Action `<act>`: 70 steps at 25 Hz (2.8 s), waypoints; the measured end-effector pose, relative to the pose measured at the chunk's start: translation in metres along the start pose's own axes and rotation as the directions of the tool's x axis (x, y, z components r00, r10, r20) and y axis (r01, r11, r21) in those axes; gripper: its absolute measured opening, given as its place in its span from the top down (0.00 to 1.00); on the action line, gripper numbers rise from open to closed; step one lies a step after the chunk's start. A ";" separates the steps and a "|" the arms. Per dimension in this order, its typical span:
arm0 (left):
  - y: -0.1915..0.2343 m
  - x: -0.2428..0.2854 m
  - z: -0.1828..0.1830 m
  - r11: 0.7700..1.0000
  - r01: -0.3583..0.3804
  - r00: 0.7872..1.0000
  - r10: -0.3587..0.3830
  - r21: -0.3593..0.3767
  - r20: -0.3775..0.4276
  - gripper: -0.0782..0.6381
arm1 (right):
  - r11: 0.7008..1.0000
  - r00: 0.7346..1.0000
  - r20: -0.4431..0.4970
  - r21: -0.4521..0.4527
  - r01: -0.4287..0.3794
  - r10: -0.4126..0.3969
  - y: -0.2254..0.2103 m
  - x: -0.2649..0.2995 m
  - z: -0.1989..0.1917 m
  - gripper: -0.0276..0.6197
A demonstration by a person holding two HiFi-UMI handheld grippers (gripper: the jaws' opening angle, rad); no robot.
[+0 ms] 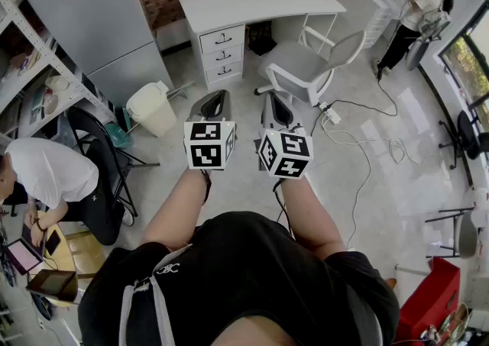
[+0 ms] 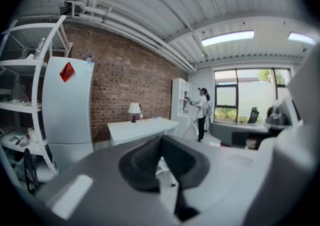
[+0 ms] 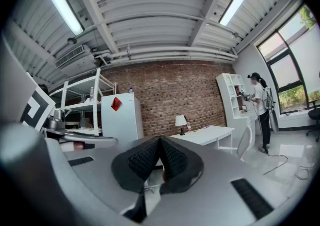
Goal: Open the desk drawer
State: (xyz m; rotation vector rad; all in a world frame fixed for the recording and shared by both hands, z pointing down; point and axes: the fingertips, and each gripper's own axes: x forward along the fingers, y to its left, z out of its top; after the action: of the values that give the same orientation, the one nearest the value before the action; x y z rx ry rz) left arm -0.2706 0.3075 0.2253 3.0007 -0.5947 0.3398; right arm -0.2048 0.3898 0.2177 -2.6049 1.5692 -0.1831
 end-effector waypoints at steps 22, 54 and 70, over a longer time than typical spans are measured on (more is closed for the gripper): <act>-0.076 0.046 -0.016 1.000 -0.019 1.000 0.019 -0.015 -0.025 0.89 | 0.999 0.999 -0.043 -0.003 -0.033 0.033 -0.089 -0.014 -0.020 0.96; 0.064 0.273 0.009 0.999 0.013 1.000 -0.014 -0.045 -0.021 0.89 | 0.997 0.995 -0.099 -0.076 -0.025 0.018 -0.126 0.241 -0.039 0.96; 0.199 0.403 0.044 0.990 0.038 0.999 -0.042 -0.137 -0.032 0.89 | 0.998 0.987 -0.158 -0.067 -0.004 -0.006 -0.116 0.426 -0.032 0.96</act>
State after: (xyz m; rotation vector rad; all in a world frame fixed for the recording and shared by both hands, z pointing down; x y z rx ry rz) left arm 0.0249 -0.0299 0.2783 2.8656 -0.5309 0.3342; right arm 0.0888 0.0665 0.2885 -2.7018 1.6504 -0.3511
